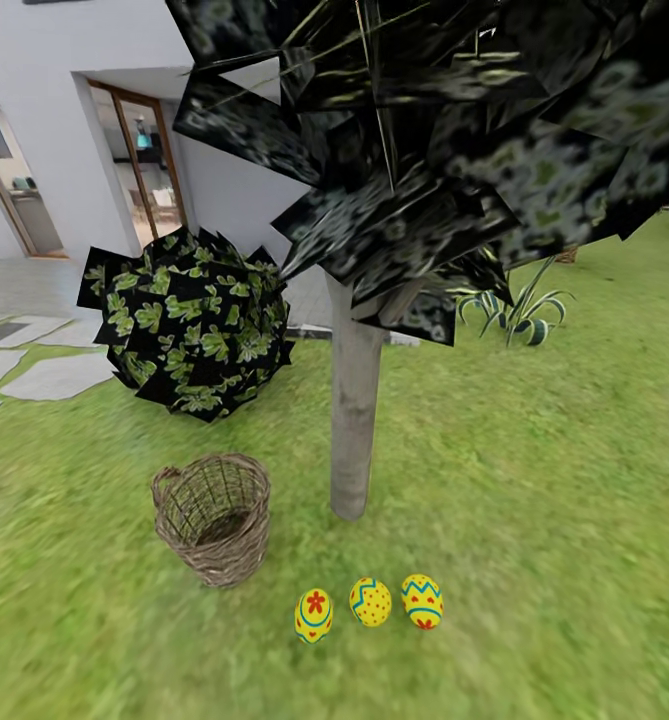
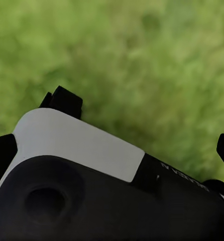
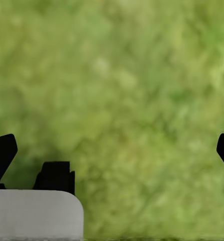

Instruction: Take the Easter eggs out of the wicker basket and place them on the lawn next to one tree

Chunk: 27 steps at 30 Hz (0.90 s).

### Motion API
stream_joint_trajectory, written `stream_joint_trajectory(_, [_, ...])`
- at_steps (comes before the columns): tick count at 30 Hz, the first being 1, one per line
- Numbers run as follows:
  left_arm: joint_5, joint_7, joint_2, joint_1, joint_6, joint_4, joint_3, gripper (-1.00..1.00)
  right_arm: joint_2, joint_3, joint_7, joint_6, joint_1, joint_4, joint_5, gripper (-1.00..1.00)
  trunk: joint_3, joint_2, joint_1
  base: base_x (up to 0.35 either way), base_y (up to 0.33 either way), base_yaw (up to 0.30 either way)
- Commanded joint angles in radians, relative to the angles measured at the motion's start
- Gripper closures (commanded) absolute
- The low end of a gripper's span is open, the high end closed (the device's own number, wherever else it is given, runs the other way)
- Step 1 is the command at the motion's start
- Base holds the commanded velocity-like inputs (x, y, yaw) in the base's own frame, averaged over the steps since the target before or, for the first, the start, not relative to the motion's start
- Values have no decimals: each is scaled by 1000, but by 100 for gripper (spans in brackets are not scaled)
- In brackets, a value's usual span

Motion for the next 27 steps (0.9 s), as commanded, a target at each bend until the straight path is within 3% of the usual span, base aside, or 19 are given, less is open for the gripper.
stream_joint_trajectory(1, [11, -7, 0, 0, 3, 3, -6, -100, 0, 9, -1, -5, 1, 3, -11, -100, 1, 7, -4, 0, 0, 0])
stream_joint_trajectory(27, [11, -7, -1, 6, -23, 3, -6, -100, 0, 9, -1, -5, 5, 4, -10, -100, 48, 182, -100, 0, 0, 0])
